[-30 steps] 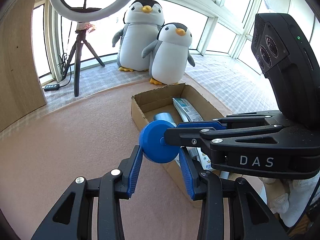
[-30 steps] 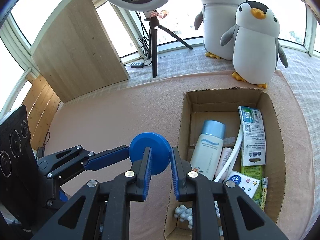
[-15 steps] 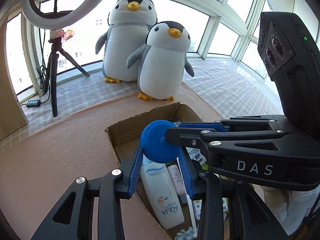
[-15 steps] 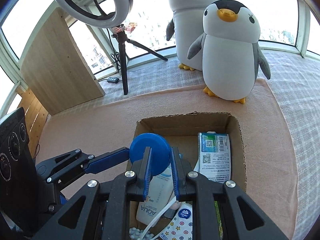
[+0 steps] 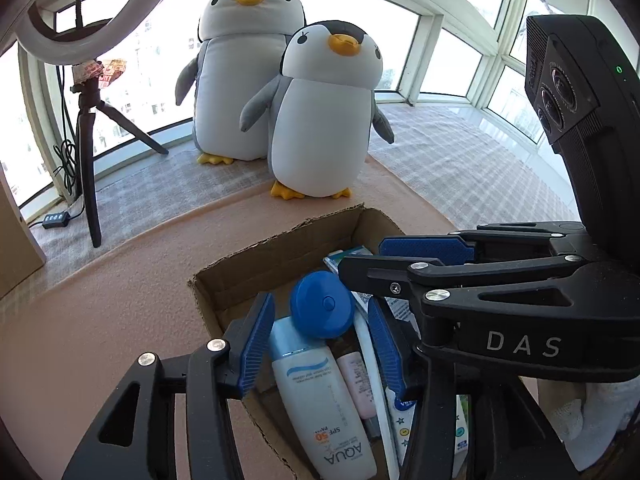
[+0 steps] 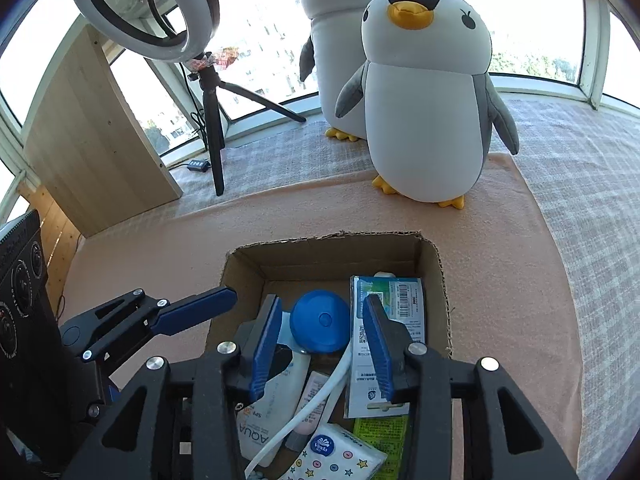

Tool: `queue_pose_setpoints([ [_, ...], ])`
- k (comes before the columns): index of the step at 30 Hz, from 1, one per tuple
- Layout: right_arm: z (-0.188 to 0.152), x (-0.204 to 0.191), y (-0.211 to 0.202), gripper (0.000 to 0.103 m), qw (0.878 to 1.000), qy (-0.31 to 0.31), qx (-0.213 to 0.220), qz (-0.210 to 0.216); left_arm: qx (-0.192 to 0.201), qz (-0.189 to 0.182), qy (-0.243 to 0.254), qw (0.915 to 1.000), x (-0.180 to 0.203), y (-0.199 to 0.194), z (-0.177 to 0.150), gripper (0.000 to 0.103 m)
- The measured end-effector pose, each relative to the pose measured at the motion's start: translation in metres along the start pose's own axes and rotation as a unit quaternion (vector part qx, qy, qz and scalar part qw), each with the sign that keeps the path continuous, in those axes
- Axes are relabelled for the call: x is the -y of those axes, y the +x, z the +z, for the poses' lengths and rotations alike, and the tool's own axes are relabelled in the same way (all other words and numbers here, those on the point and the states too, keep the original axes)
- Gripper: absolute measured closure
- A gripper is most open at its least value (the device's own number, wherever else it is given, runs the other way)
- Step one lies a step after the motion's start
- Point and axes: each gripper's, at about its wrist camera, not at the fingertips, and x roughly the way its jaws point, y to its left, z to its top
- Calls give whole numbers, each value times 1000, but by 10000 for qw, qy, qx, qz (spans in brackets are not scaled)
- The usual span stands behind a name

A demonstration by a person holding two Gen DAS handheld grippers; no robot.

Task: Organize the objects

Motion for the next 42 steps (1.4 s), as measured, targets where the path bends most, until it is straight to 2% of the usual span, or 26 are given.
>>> queue_pose_setpoints([
  [1, -1, 2, -1, 50, 10000, 41, 36, -26, 7, 32, -13, 10000, -1, -1, -1, 44],
  [8, -6, 2, -6, 48, 9999, 166, 37, -20, 22, 79, -144, 9999, -12, -13, -8, 35],
  [14, -16, -7, -13, 47, 9998, 190, 77, -59, 55, 143, -183, 9997, -21, -31, -20, 35],
  [22, -50, -26, -22, 43, 9993, 282, 170, -149, 94, 285, -302, 9991, -41, -71, -50, 31],
  [29, -79, -65, -25, 43, 9997, 74, 78, -240, 90, 408, -584, 9974, -69, -114, -85, 25],
  [37, -105, -122, -24, 37, 9997, -197, -144, -26, 238, 819, -837, 9928, -103, -173, -123, 8],
  [42, -118, -153, -23, 36, 9993, -275, -222, 91, 177, 1070, -1060, 9884, -125, -204, -146, 6],
])
